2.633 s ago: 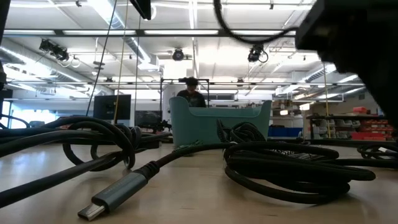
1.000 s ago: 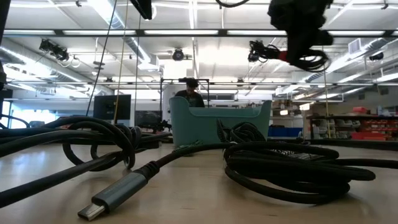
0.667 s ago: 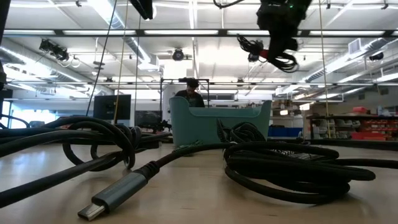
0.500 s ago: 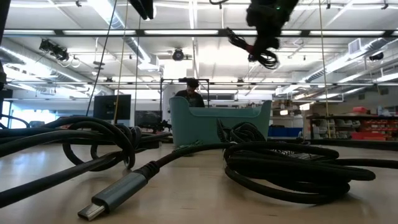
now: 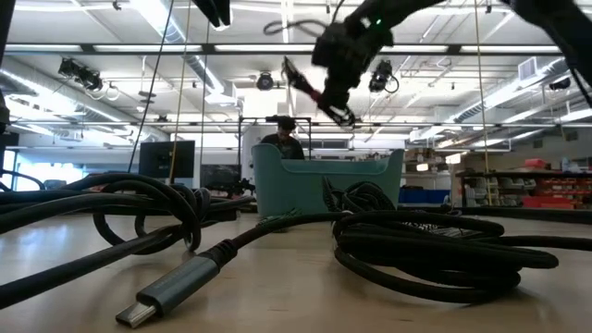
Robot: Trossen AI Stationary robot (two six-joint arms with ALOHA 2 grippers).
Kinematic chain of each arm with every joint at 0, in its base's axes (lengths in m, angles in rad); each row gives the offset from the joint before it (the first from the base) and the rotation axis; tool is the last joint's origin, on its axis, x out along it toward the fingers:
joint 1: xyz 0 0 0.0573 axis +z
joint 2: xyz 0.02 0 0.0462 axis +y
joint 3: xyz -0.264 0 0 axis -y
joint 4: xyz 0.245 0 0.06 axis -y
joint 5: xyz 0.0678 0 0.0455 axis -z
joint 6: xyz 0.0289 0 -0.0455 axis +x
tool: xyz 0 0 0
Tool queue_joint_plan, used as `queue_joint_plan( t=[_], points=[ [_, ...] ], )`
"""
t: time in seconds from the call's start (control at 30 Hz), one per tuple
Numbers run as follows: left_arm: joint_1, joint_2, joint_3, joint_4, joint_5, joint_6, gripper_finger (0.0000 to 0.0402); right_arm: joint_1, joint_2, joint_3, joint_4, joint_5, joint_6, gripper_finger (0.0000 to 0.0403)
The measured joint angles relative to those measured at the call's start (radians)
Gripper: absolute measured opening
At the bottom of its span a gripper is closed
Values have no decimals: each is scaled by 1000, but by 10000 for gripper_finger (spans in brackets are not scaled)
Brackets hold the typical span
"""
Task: Pick and place USB-C Cables
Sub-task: Put the black charger cable into the light blue bin
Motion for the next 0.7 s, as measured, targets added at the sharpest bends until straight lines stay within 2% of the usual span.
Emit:
queue_joint_plan(
  t=[0.33, 0.57, 0.7],
  points=[
    [-17, 0, 0, 0, -1, -50, 215, 75, 163, 1, -70, -140, -161, 30],
    [-17, 0, 0, 0, -1, -49, 215, 133, 188, 2, -100, -123, -232, 30],
    [-17, 0, 0, 0, -1, -50, 215, 138, 181, 2, -110, -21, -241, 30]
  ],
)
